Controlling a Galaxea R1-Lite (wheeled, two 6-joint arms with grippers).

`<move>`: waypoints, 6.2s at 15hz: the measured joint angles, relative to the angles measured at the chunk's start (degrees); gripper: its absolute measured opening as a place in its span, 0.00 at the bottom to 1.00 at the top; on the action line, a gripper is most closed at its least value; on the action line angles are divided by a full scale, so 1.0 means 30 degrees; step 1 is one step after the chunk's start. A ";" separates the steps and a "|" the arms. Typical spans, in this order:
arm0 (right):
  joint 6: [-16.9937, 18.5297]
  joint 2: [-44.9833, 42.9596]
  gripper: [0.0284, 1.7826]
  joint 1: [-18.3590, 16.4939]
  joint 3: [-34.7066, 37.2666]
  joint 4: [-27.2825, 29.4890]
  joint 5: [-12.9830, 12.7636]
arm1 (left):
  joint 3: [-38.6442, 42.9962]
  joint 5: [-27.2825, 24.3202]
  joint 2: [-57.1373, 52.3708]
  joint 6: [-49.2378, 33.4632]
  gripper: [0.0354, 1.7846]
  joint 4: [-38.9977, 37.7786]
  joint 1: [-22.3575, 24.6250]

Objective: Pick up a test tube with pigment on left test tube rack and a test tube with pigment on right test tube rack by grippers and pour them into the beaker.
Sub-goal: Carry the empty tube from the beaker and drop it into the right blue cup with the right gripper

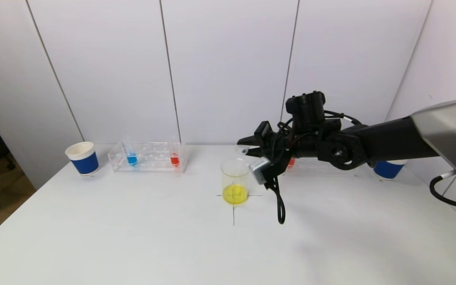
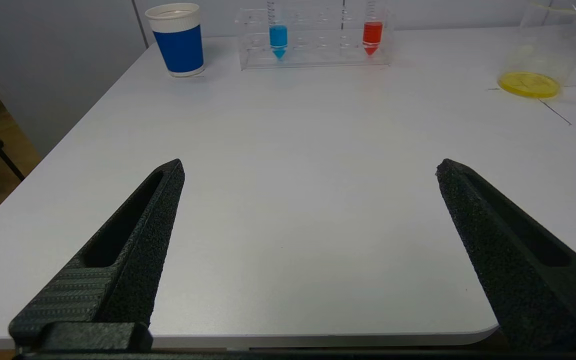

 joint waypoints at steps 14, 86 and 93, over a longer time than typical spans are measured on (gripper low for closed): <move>1.4661 -0.1402 0.24 -0.0089 0.0284 -0.3905 -0.0805 | 0.0000 0.0000 0.0000 0.0000 0.99 0.0000 0.0000; 3.7389 0.0581 0.24 -1.4291 0.7306 -1.2820 -0.8017 | 0.0000 -0.0008 0.0000 0.0000 0.99 0.0000 0.0000; 3.7401 0.0626 0.24 -1.4291 0.7518 -1.2845 -0.7985 | 0.0000 0.0000 0.0000 -0.0008 0.99 0.0000 0.0000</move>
